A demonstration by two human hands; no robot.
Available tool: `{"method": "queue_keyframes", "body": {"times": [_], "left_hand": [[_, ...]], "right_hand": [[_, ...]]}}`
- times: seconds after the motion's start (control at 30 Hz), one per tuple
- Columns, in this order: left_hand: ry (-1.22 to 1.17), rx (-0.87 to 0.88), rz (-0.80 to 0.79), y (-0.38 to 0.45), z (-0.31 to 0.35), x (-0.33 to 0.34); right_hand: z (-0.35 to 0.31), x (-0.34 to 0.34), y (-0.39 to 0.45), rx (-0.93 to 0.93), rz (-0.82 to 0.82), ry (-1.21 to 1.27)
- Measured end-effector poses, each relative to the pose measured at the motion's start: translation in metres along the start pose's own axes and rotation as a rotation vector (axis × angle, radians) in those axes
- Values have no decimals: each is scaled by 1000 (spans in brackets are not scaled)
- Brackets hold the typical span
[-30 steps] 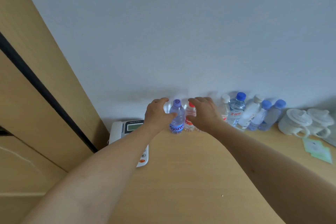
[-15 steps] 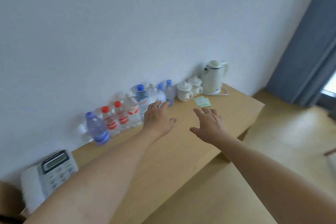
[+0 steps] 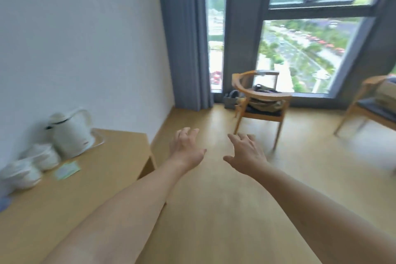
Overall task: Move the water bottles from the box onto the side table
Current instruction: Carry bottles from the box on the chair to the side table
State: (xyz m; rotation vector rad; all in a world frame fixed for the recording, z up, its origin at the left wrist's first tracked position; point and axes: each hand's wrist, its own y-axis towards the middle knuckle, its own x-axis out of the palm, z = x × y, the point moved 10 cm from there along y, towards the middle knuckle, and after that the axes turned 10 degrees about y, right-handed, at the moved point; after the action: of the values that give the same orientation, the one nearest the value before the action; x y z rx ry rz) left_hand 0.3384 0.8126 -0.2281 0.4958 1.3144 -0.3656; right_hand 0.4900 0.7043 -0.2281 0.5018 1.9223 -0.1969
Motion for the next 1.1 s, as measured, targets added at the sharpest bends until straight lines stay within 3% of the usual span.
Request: {"method": "queue_keyframes", "body": {"times": [0.27, 0.67, 0.87, 1.1], "left_hand": [[-128, 337, -114, 85, 276, 78], [-124, 735, -307, 241, 619, 216], [-145, 860, -303, 322, 774, 237], [-150, 926, -343, 387, 927, 308]], "right_hand": [[249, -81, -6, 377, 92, -2], [565, -175, 55, 840, 158, -20], [686, -242, 104, 950, 250, -19], [850, -258, 149, 1044, 265, 63]]}}
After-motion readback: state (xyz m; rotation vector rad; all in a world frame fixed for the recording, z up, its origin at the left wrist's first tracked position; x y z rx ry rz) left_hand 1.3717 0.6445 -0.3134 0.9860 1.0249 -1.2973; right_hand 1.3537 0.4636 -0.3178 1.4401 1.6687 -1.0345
